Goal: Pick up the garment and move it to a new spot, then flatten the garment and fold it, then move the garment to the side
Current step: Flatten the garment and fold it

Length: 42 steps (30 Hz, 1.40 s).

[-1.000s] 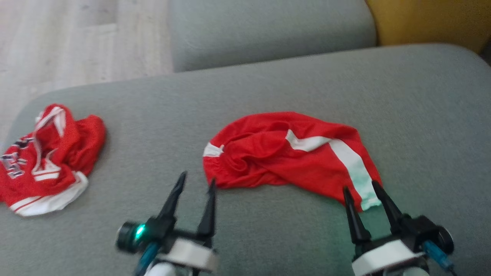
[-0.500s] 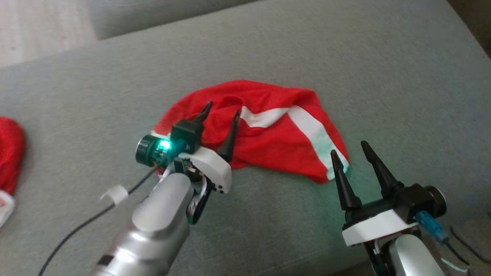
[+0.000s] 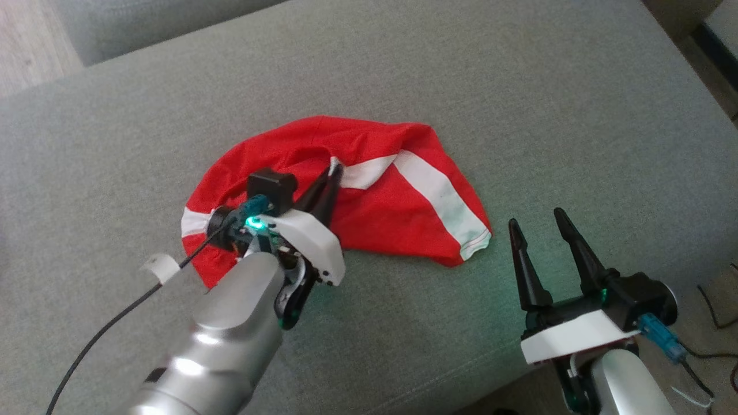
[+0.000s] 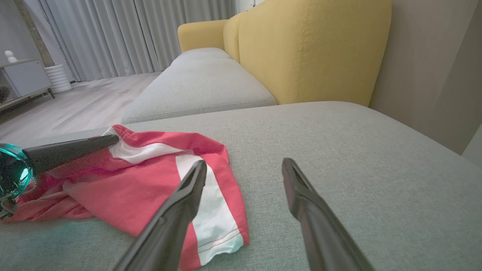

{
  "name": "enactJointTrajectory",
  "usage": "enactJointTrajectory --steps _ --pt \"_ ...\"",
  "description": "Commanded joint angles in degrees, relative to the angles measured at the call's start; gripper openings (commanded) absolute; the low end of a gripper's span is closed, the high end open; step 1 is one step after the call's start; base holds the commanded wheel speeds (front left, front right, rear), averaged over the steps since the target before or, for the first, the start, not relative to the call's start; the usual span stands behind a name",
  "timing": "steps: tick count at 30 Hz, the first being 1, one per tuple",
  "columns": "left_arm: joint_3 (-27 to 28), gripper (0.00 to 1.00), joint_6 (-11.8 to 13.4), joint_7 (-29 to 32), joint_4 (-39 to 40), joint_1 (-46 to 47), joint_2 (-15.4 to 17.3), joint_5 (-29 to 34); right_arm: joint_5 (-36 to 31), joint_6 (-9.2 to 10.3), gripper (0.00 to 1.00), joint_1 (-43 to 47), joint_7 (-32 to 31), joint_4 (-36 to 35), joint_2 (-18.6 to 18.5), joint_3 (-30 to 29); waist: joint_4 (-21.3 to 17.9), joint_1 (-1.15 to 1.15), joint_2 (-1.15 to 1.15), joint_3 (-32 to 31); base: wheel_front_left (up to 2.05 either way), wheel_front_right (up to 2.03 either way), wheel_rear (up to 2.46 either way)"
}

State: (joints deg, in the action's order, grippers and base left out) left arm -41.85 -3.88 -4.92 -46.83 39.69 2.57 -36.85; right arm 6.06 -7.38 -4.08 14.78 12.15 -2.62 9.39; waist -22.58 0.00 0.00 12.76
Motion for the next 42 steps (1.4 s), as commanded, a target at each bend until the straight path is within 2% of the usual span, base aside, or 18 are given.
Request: enactJointTrajectory --steps 1,6,8,13,16,19,23,29,37,42 --pt "0.51 0.0 -0.31 -0.85 2.43 3.51 0.31 -0.65 0.18 -0.11 1.0 -0.81 0.22 -1.33 -0.26 1.01 -0.04 0.0 0.0 -0.77 0.0 0.0 0.0" --pt "-3.03 0.0 -1.63 -1.76 8.97 8.35 0.31 -5.68 0.21 -0.11 1.0 0.32 0.22 -0.71 -0.26 0.25 0.62 0.0 0.0 -4.17 0.0 0.0 0.0" --pt "-3.43 0.0 -1.34 -2.03 11.66 11.97 0.31 -7.15 0.0 -0.11 1.0 0.98 0.22 -0.52 -0.26 0.42 0.99 0.0 0.0 -6.05 0.0 0.0 0.0" --pt "-1.16 0.0 0.12 -1.73 16.24 20.07 0.38 -9.1 -0.22 -0.11 1.0 2.71 0.22 -0.6 -0.26 0.19 2.57 0.0 0.0 -9.76 0.0 0.0 0.0" --pt "0.45 0.0 0.7 -0.35 18.57 21.48 2.29 -9.96 -0.17 -0.11 1.0 3.67 0.22 -0.76 -0.26 -0.24 4.39 0.0 0.0 -10.88 0.0 0.0 0.0" --pt "0.67 0.0 1.73 1.91 20.46 18.52 5.96 -10.5 0.29 -0.11 1.0 4.26 0.22 -0.96 -0.26 -1.12 6.62 0.0 0.0 -11.15 0.0 0.0 0.0" --pt "-0.02 0.0 3.3 4.37 22.12 10.15 10.91 -11.7 1.62 -0.11 1.0 4.72 0.22 -0.87 -0.26 -2.35 10.66 0.0 0.0 -10.11 0.0 0.0 0.0" --pt "0.1 0.0 4.31 4.39 21.91 -1.42 16.43 -14.09 4.9 -0.11 1.0 3.13 0.22 1.12 -0.26 -2.03 16.07 0.0 0.0 -7.84 0.0 0.0 0.0" --pt "1.48 0.0 3.79 2.68 23.0 -5.48 19.1 -15.84 9.48 -0.11 1.0 -6.05 0.22 7.39 -0.79 -1.65 20.84 0.0 0.0 -4.77 0.0 0.0 0.0" --pt "1.53 0.0 3.51 2.76 24.46 -5.02 19.37 -15.96 15.89 -0.11 1.0 -16.16 0.12 17.5 -6.38 4.52 22.31 0.0 0.0 -2.93 0.0 0.0 0.0"
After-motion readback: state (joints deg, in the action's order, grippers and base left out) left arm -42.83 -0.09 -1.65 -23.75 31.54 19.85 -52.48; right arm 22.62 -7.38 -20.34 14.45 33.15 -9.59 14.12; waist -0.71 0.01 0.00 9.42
